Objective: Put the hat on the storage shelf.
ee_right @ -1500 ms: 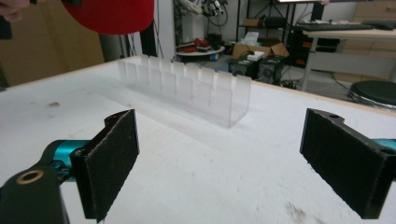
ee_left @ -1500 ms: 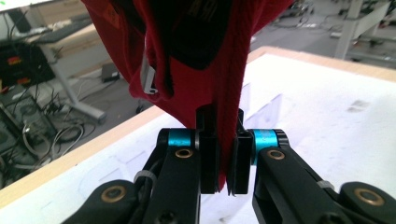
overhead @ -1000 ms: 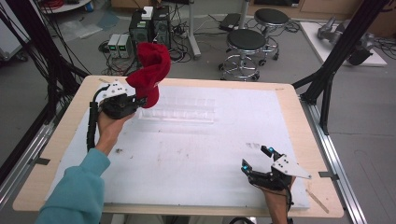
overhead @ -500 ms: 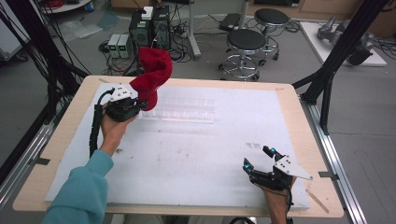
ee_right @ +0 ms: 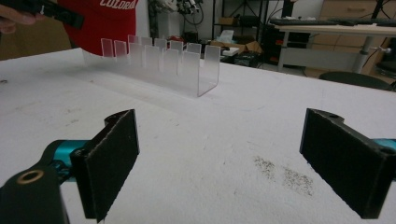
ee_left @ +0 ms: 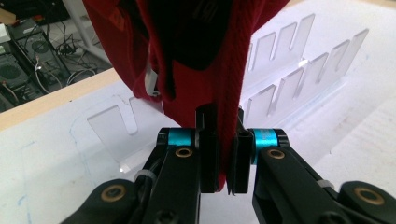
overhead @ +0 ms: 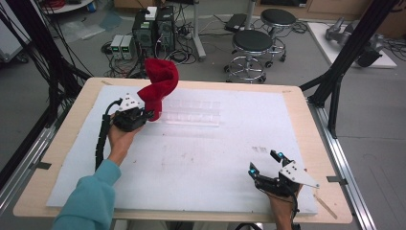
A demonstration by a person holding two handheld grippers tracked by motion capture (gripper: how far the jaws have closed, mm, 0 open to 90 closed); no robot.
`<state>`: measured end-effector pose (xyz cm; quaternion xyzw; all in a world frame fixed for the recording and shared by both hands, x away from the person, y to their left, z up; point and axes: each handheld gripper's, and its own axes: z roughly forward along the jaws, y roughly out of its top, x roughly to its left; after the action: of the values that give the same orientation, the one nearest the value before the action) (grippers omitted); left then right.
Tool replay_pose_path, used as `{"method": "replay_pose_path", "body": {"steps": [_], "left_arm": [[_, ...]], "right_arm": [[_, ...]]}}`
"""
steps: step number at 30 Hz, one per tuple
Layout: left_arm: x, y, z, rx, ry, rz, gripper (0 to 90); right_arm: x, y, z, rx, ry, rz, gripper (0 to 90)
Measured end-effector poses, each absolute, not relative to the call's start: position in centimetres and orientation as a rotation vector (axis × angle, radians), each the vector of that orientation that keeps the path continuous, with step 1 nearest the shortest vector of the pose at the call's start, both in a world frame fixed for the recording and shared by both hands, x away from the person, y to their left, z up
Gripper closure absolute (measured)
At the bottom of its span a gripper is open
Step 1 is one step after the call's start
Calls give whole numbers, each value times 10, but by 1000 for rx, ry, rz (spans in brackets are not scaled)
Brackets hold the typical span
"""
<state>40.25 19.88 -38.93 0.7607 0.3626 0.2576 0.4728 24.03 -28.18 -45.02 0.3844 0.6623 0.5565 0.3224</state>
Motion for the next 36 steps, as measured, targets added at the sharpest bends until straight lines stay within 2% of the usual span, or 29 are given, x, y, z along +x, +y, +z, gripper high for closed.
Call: {"method": "replay_pose_path", "body": {"steps": [10,18,19,20,22,25,26,27,32,35,36], "left_arm": [[402,202,-391,1857,916,589,849],[401,206,-394,1875,969,493,806],[402,207,-394,1868,984,473,777],[403,207,-395,1862,998,459,705],[403,206,-396,1867,995,457,514],[403,206,-396,1860,996,461,282],[403,207,-395,1851,1004,443,163],[403,208,-394,1833,1006,422,118],[395,221,-385,1779,986,416,94],[380,232,-381,1726,934,478,95],[375,236,-382,1723,919,461,98]], "right_arm": [[240,-283,-451,1014,1725,1472,107],[240,-284,-451,1022,1715,1477,107],[240,-284,-451,1024,1715,1477,107],[240,-284,-451,1022,1714,1475,107],[240,-284,-451,1022,1714,1475,107],[239,-284,-451,1020,1710,1477,107],[239,-283,-451,1017,1708,1475,107],[239,-283,-451,1016,1706,1475,107],[239,-284,-451,1014,1707,1477,107],[239,-283,-451,1014,1705,1477,107],[239,-283,-451,1014,1706,1478,107]]}}
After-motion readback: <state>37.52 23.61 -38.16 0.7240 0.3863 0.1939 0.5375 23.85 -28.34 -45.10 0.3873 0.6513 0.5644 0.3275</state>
